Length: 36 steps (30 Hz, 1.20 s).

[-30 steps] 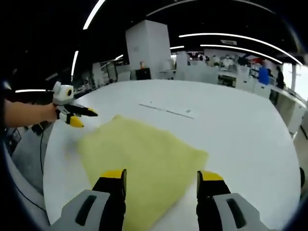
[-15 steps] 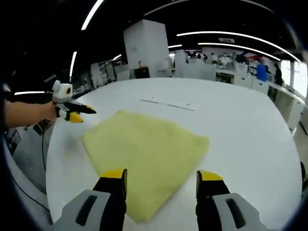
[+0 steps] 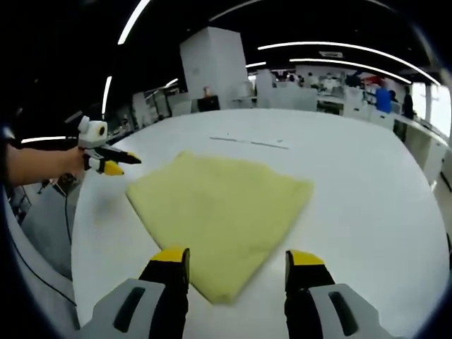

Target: Fold the garment on the visible template until the final outline fits inside the template.

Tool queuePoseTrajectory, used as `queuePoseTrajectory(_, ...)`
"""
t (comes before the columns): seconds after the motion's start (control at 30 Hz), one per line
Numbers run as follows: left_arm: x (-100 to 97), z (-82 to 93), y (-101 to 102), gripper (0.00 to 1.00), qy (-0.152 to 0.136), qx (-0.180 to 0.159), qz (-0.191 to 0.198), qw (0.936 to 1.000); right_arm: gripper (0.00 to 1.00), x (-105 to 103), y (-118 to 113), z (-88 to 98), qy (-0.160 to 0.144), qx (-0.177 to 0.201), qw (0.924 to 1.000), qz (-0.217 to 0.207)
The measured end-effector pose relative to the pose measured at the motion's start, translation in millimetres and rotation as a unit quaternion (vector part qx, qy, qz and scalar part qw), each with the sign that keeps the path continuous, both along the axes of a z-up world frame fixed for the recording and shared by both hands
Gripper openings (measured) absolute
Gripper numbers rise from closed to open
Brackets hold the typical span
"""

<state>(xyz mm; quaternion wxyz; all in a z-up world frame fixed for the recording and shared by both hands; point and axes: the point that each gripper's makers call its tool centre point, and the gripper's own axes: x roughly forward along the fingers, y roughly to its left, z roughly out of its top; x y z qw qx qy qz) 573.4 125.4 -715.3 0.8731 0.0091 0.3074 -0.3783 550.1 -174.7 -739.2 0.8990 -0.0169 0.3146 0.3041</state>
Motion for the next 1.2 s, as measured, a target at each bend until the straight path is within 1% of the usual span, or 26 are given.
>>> queuePoseTrajectory(0.2, -8.7, -8.6, 4, 0.57, 0.007, 0.004, 0.001, 1.0000, 0.49, -8, -1, -5.5, 0.007, 0.000, 1.0000, 0.000)
queuePoseTrajectory(0.5, -23.6, -24.5, 12, 0.52, 0.019, 0.013, 0.001, 0.9997, 0.47, -17, -3, -12.1, 0.011, 0.000, 0.9999, 0.003)
queuePoseTrajectory(0.6, -27.6, -27.6, 15, 0.47, 0.020, 0.014, 0.001, 0.9997, 0.46, -19, -3, -13.8, 0.011, -0.002, 0.9999, 0.006)
queuePoseTrajectory(0.9, -37.6, -41.0, 21, 0.38, 0.030, 0.025, 0.003, 0.9992, 0.42, -24, -2, -18.8, 0.012, -0.002, 0.9999, 0.010)
queuePoseTrajectory(1.0, -40.0, -44.0, 23, 0.33, 0.033, 0.030, 0.001, 0.9990, 0.40, -26, -1, -19.3, 0.011, -0.002, 0.9999, 0.012)
queuePoseTrajectory(1.13, -39.3, -43.6, 25, 0.21, 0.031, 0.031, 0.000, 0.9991, 0.36, -29, -3, -21.5, 0.012, -0.002, 0.9998, 0.013)
queuePoseTrajectory(1.2, -36.9, -42.4, 26, 0.18, 0.029, 0.030, 0.002, 0.9991, 0.34, -31, -3, -22.1, 0.011, -0.001, 0.9999, 0.013)
